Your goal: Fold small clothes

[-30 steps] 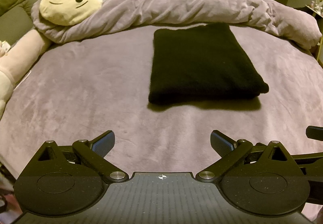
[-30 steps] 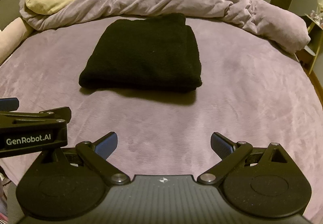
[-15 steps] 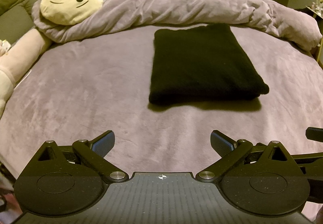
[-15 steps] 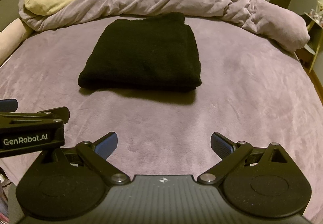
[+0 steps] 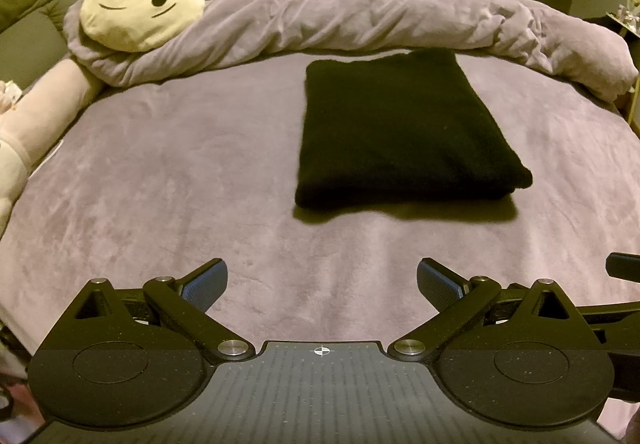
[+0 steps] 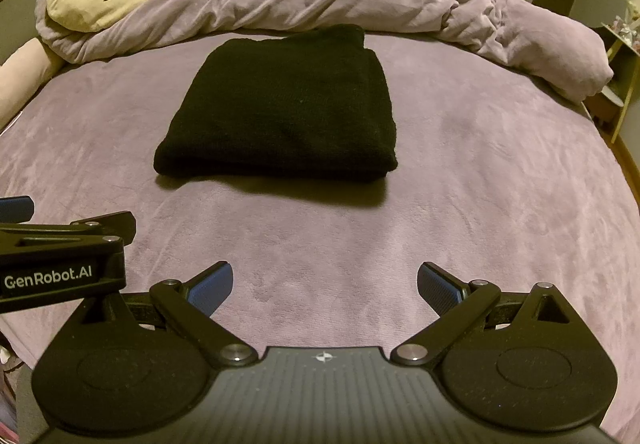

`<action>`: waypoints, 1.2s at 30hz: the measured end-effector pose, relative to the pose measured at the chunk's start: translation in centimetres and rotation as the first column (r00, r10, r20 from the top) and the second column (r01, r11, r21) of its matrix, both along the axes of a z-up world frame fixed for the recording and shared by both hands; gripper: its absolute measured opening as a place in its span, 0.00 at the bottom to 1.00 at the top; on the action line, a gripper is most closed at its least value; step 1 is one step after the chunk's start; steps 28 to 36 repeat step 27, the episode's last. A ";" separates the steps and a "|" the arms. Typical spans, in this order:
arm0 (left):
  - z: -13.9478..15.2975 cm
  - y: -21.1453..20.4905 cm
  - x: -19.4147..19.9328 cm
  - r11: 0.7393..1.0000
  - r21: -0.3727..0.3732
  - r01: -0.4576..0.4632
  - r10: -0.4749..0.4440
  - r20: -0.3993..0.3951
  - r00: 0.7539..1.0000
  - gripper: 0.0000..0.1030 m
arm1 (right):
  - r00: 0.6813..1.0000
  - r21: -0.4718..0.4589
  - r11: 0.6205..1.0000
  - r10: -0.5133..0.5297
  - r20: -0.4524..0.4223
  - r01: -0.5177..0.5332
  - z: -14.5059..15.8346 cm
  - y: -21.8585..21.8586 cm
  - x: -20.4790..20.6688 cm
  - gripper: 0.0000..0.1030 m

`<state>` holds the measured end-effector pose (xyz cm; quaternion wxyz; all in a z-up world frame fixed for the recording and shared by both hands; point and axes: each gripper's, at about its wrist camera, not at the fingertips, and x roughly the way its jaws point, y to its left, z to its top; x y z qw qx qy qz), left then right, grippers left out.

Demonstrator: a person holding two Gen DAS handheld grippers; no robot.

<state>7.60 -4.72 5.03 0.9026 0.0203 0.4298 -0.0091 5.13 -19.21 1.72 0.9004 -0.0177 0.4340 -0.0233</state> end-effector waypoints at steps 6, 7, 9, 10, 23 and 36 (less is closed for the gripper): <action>0.1 -0.3 -0.1 1.000 -0.005 -0.013 0.013 -0.002 1.000 1.00 | 1.000 0.004 1.000 -0.001 0.001 0.001 0.0 -0.1 0.0 0.96; 0.1 -0.3 -0.1 1.000 -0.004 -0.014 0.014 -0.002 1.000 1.00 | 1.000 0.003 1.000 0.000 0.001 0.000 0.0 -0.1 0.0 0.96; 0.1 -0.3 -0.1 1.000 -0.002 -0.015 0.015 0.000 1.000 1.00 | 1.000 0.003 1.000 0.000 0.001 0.000 0.0 -0.1 0.0 0.96; 0.1 -0.4 -0.2 1.000 0.000 -0.014 0.014 0.003 1.000 1.00 | 1.000 0.003 1.000 0.001 0.001 -0.001 0.0 -0.1 0.0 0.96; 0.0 -0.4 -0.4 1.000 -0.020 -0.016 0.016 0.001 1.000 1.00 | 1.000 -0.002 1.000 -0.003 -0.006 0.003 0.0 0.3 0.1 0.96; 0.0 -0.2 -0.3 1.000 -0.017 -0.016 0.016 -0.001 1.000 1.00 | 1.000 -0.004 1.000 -0.003 -0.007 0.003 0.0 0.3 0.1 0.96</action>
